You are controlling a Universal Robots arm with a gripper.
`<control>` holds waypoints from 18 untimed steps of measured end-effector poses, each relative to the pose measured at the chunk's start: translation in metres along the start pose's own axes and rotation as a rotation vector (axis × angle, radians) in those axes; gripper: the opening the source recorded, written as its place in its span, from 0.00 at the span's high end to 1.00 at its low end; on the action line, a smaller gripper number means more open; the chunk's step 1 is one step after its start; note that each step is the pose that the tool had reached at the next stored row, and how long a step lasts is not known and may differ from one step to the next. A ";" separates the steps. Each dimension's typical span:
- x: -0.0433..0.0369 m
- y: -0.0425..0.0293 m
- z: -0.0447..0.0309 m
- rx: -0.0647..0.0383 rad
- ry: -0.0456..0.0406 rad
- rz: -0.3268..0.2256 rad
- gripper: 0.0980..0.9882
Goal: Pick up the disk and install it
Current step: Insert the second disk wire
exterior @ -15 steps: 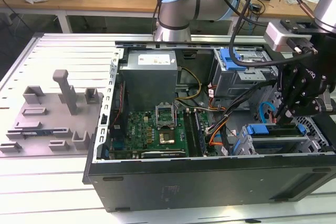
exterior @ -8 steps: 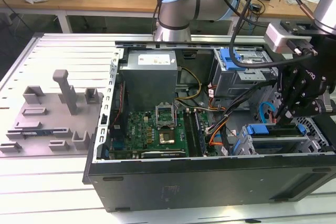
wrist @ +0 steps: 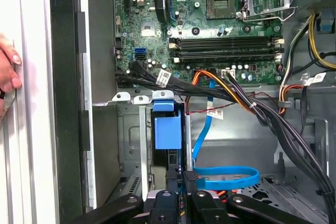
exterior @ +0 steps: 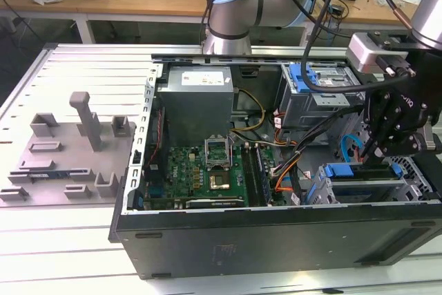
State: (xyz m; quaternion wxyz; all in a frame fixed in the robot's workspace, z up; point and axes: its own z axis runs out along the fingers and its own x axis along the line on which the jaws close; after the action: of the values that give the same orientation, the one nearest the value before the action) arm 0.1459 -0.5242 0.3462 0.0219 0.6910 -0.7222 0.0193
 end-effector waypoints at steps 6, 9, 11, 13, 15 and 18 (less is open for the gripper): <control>-0.0002 -0.0001 0.0037 0.000 0.0003 0.000 0.93; -0.0003 -0.0001 0.0060 0.000 0.0005 0.000 0.93; -0.0004 -0.0001 0.0083 0.000 0.0012 -0.001 0.93; -0.0005 -0.0001 0.0095 0.000 0.0007 -0.001 0.93; -0.0006 -0.0001 0.0104 0.000 -0.0013 -0.002 0.92; -0.0005 -0.0001 0.0083 0.000 0.0001 -0.002 0.78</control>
State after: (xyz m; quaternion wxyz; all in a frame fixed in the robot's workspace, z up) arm 0.1460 -0.5242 0.3378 0.0219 0.6919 -0.7214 0.0194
